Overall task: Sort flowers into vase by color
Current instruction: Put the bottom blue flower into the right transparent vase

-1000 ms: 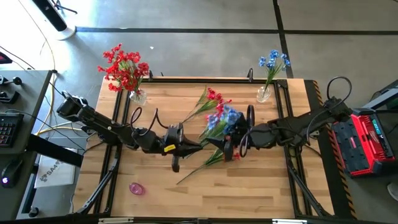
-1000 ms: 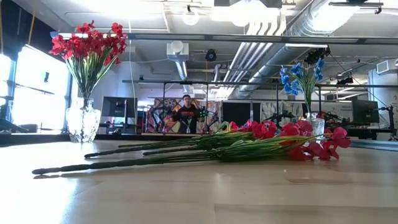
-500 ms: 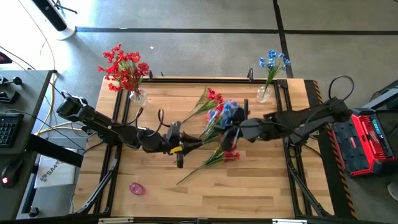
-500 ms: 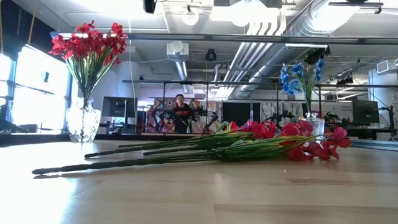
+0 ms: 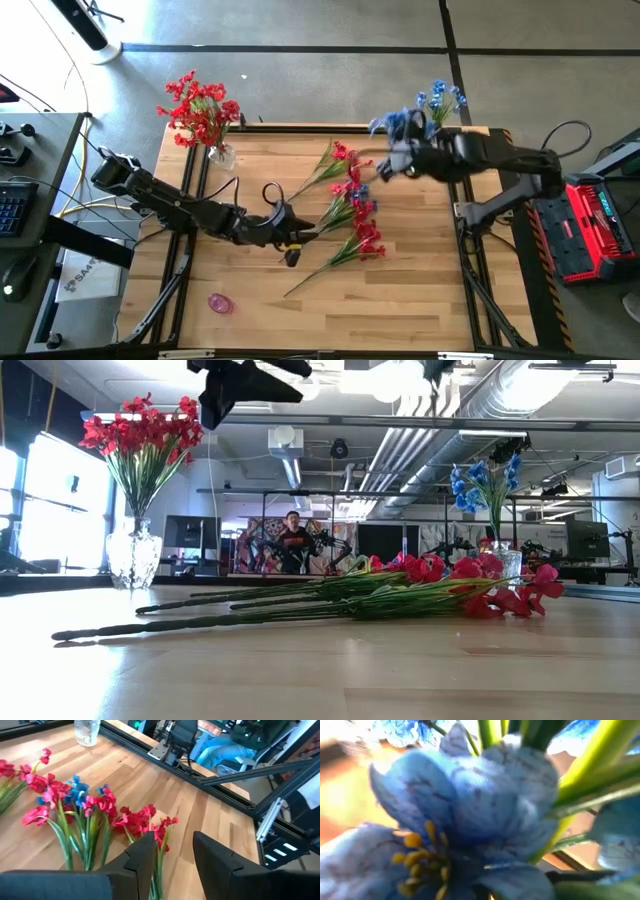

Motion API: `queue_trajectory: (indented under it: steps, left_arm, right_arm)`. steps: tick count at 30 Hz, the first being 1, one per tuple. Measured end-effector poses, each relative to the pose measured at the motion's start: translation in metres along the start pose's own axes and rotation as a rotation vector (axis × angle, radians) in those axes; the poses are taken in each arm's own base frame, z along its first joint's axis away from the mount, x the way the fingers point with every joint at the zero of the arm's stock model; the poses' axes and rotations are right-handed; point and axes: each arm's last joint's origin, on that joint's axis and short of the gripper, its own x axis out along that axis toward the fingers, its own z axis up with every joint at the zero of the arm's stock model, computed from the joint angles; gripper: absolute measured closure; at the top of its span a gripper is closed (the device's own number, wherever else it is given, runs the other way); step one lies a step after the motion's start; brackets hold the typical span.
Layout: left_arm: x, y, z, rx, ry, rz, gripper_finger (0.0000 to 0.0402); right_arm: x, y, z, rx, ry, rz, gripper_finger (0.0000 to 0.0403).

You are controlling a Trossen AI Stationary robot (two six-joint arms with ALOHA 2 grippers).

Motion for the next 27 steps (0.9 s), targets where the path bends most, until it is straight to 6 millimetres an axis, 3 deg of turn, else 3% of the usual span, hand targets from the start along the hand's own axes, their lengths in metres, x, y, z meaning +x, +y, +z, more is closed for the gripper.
queue_trajectory:
  steps: [6, 14, 20, 27]
  left_arm:
    - [0.003, 0.007, 0.001, 0.005, 0.008, 0.046, 0.0282]
    - [0.009, 0.020, 0.008, -0.011, -0.002, 0.093, 0.0282]
    - [0.015, 0.030, 0.015, -0.029, -0.001, 0.109, 0.0282]
    - [0.018, 0.039, 0.020, -0.046, -0.002, 0.121, 0.0282]
  right_arm:
    - [0.036, -0.034, -0.004, 0.017, 0.132, -0.160, 0.0402]
    - [0.079, -0.092, -0.027, 0.166, 0.110, -0.206, 0.0402]
    - [0.090, -0.129, -0.041, 0.210, 0.130, -0.261, 0.0402]
    - [0.094, -0.145, -0.041, 0.222, 0.134, -0.272, 0.0403]
